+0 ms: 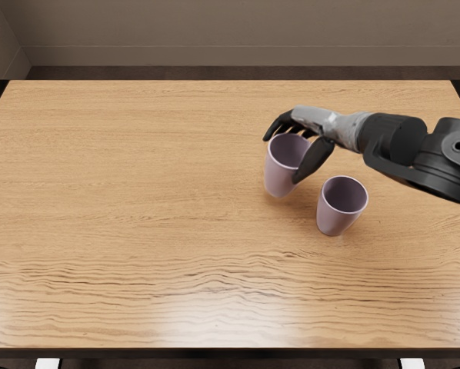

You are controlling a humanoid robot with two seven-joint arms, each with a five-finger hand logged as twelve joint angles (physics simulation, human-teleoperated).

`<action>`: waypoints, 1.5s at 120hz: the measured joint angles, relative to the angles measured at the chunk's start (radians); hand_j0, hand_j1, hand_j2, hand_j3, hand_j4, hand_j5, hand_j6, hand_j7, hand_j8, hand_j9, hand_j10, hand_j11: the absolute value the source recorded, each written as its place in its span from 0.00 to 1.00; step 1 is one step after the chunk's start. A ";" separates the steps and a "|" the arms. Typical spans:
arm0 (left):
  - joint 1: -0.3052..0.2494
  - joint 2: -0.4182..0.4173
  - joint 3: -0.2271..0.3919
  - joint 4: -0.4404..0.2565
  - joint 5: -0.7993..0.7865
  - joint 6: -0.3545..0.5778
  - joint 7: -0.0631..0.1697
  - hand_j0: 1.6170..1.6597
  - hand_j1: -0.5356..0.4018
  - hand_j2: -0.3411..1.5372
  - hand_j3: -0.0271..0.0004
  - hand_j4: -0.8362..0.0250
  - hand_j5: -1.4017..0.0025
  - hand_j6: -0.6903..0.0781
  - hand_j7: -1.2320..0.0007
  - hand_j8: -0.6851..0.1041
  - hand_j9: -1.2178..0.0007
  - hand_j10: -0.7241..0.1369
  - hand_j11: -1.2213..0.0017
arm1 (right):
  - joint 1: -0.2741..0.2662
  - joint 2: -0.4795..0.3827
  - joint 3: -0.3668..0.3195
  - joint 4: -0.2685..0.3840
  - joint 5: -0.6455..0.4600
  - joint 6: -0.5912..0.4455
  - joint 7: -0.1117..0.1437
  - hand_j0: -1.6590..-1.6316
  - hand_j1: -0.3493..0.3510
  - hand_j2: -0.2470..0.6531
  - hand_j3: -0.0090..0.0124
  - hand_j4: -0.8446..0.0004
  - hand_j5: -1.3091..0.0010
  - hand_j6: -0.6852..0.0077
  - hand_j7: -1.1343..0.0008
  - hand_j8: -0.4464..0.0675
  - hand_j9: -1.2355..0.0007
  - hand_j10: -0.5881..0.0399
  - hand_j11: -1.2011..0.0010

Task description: Pick up cup and place in cup with right hand

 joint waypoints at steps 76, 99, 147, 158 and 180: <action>0.000 0.000 0.000 0.000 0.000 0.000 0.000 0.96 0.94 0.18 0.99 0.97 1.00 0.90 1.00 0.87 1.00 0.84 1.00 | 0.001 -0.202 0.238 0.060 0.149 0.325 0.000 0.10 0.61 0.27 0.42 0.50 0.55 0.49 0.50 0.32 0.53 0.33 0.52; 0.000 0.000 0.000 0.000 0.000 0.000 0.000 0.96 0.94 0.18 0.98 0.97 1.00 0.90 1.00 0.87 1.00 0.84 1.00 | -0.004 -0.268 0.267 0.060 0.203 0.400 0.000 0.10 0.60 0.26 0.42 0.51 0.57 0.48 0.51 0.30 0.54 0.31 0.53; 0.000 0.000 0.000 0.000 0.000 0.000 0.000 0.96 0.94 0.18 0.98 0.97 1.00 0.90 1.00 0.87 1.00 0.84 1.00 | -0.019 -0.335 0.269 0.060 0.223 0.441 0.000 0.10 0.61 0.27 0.43 0.50 0.56 0.48 0.51 0.30 0.54 0.32 0.53; 0.000 0.000 0.000 0.000 0.000 0.000 0.000 0.96 0.94 0.18 0.98 0.97 1.00 0.90 1.00 0.87 1.00 0.84 1.00 | -0.027 -0.342 0.267 0.060 0.223 0.445 0.000 0.10 0.61 0.27 0.43 0.50 0.56 0.48 0.50 0.31 0.53 0.32 0.52; 0.000 0.000 0.000 0.000 0.000 0.000 0.000 0.96 0.94 0.18 0.98 0.97 1.00 0.90 1.00 0.87 1.00 0.84 1.00 | -0.035 -0.356 0.268 0.060 0.223 0.473 0.000 0.10 0.61 0.27 0.43 0.50 0.56 0.49 0.50 0.31 0.53 0.32 0.52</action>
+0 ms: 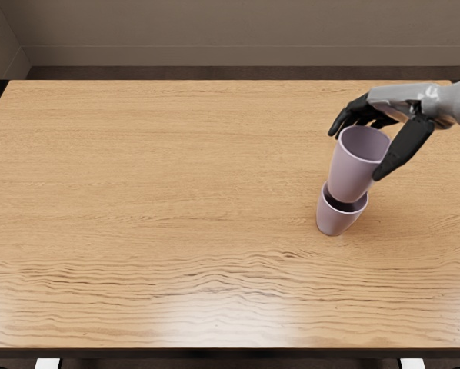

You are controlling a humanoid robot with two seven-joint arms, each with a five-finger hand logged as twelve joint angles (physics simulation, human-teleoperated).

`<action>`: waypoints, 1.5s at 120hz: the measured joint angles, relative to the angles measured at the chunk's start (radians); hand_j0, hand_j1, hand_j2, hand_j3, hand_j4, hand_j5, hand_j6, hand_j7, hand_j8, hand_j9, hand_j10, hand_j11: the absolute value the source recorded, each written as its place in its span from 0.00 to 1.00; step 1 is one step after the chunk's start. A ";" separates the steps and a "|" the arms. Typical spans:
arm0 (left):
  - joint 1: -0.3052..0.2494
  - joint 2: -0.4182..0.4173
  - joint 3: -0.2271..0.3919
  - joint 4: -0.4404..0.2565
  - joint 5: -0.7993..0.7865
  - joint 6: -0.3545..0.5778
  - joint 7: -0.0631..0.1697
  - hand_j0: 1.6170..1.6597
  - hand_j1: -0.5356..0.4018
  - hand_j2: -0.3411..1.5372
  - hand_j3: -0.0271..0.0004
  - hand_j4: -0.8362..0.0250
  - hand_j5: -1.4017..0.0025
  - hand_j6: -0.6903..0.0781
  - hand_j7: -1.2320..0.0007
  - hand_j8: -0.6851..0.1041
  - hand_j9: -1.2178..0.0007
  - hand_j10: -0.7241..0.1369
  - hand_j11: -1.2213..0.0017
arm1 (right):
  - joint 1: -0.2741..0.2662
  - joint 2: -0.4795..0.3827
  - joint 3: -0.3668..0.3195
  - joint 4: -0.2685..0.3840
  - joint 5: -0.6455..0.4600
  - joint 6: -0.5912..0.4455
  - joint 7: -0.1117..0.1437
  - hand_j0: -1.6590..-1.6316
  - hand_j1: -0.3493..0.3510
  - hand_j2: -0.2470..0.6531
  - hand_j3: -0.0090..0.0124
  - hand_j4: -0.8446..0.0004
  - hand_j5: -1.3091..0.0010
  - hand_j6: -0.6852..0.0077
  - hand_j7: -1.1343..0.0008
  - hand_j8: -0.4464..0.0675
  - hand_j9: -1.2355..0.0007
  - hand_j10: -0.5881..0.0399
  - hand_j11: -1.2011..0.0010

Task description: Pick up cup and place in cup with right hand

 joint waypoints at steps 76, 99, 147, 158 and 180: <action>0.000 0.000 0.000 0.000 0.000 0.000 0.000 0.96 0.94 0.18 0.98 0.97 1.00 0.90 1.00 0.87 1.00 0.84 1.00 | -0.016 0.006 -0.003 0.000 -0.008 0.009 0.000 0.10 0.61 0.27 0.42 0.50 0.56 0.48 0.51 0.31 0.54 0.32 0.53; 0.000 0.000 0.000 0.000 0.000 0.000 0.000 0.96 0.94 0.18 0.98 0.97 1.00 0.90 1.00 0.87 1.00 0.84 1.00 | -0.022 0.004 -0.007 -0.001 -0.021 0.005 0.000 0.10 0.60 0.27 0.42 0.51 0.56 0.48 0.51 0.30 0.54 0.31 0.53; 0.000 0.000 0.000 0.000 0.000 0.000 0.000 0.96 0.94 0.18 0.98 0.97 1.00 0.90 1.00 0.87 1.00 0.84 1.00 | -0.038 0.029 -0.008 -0.001 -0.079 -0.016 0.000 0.10 0.60 0.27 0.42 0.51 0.57 0.48 0.51 0.30 0.54 0.31 0.53; 0.000 0.000 0.000 0.000 0.000 0.000 0.000 0.96 0.94 0.18 0.98 0.97 1.00 0.90 1.00 0.87 1.00 0.84 1.00 | -0.042 0.033 -0.008 -0.001 -0.087 -0.017 0.000 0.10 0.61 0.27 0.42 0.51 0.57 0.48 0.51 0.30 0.54 0.31 0.53; 0.000 0.000 0.000 0.000 0.000 0.000 0.000 0.96 0.94 0.18 0.98 0.97 1.00 0.90 1.00 0.87 1.00 0.84 1.00 | -0.044 0.037 -0.009 -0.001 -0.099 -0.028 0.000 0.10 0.60 0.27 0.42 0.51 0.57 0.47 0.51 0.29 0.54 0.31 0.53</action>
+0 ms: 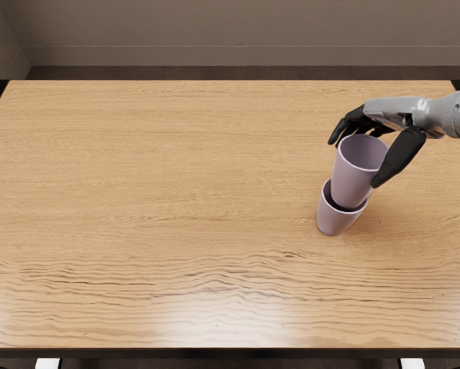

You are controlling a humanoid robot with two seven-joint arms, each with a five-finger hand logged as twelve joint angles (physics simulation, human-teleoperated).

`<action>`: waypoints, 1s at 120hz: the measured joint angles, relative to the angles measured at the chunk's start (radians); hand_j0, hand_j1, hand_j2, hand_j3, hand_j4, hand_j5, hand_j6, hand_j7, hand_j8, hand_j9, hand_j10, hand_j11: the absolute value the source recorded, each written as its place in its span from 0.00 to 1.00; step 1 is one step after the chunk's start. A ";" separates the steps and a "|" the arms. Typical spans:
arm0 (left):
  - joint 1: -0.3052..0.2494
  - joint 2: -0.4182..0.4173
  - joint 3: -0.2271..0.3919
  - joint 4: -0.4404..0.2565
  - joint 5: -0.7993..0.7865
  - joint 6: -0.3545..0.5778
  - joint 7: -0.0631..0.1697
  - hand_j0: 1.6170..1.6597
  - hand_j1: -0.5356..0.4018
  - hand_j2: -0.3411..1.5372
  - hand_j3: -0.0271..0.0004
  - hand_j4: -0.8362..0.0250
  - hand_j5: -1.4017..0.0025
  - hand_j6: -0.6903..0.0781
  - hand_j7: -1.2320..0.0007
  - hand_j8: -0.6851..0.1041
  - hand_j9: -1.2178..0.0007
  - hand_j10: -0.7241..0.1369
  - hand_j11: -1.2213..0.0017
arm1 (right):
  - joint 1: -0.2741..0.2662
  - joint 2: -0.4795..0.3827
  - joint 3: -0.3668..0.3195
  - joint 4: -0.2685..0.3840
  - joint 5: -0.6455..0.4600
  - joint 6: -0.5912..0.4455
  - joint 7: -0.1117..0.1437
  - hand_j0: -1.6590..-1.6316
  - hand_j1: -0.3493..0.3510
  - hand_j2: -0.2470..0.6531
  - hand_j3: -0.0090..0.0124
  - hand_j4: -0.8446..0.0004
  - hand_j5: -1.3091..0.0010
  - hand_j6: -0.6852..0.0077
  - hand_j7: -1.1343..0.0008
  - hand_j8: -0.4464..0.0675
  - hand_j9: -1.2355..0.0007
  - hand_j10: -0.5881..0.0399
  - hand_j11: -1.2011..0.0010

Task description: Pick up cup and place in cup with right hand

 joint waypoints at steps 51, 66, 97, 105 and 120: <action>0.000 0.000 0.000 0.000 0.000 0.000 0.000 0.96 0.94 0.18 0.98 0.97 1.00 0.90 1.00 0.87 1.00 0.84 1.00 | -0.009 0.004 0.000 -0.005 0.003 -0.005 0.000 0.05 0.23 0.26 0.42 0.82 0.84 0.78 0.82 0.62 0.83 0.70 0.83; 0.000 0.000 0.000 0.000 0.000 0.000 0.000 0.96 0.94 0.18 0.98 0.97 1.00 0.90 1.00 0.87 1.00 0.84 1.00 | -0.010 0.005 0.003 -0.007 0.015 0.003 0.000 0.05 0.15 0.27 0.42 0.88 0.90 0.85 0.89 0.70 0.89 0.78 0.89; 0.000 0.000 0.000 0.000 0.000 0.000 0.000 0.96 0.94 0.18 0.98 0.97 1.00 0.90 1.00 0.87 1.00 0.84 1.00 | 0.001 0.004 0.098 -0.180 0.265 0.135 0.000 0.04 0.08 0.27 0.42 0.93 0.95 0.91 0.94 0.77 0.94 0.85 0.94; 0.000 0.000 0.000 0.000 0.000 0.000 0.000 0.96 0.94 0.18 0.98 0.97 1.00 0.90 1.00 0.87 1.00 0.84 1.00 | 0.004 0.015 0.117 -0.211 0.279 0.142 0.000 0.04 0.07 0.27 0.42 0.94 0.95 0.92 0.95 0.78 0.95 0.86 0.95; -0.001 0.000 0.000 -0.003 0.001 -0.001 0.000 0.96 0.94 0.18 0.98 0.97 1.00 0.90 1.00 0.87 1.00 0.84 1.00 | 0.005 0.028 0.126 -0.239 0.286 0.148 0.000 0.04 0.07 0.27 0.42 0.95 0.96 0.92 0.95 0.79 0.96 0.87 0.96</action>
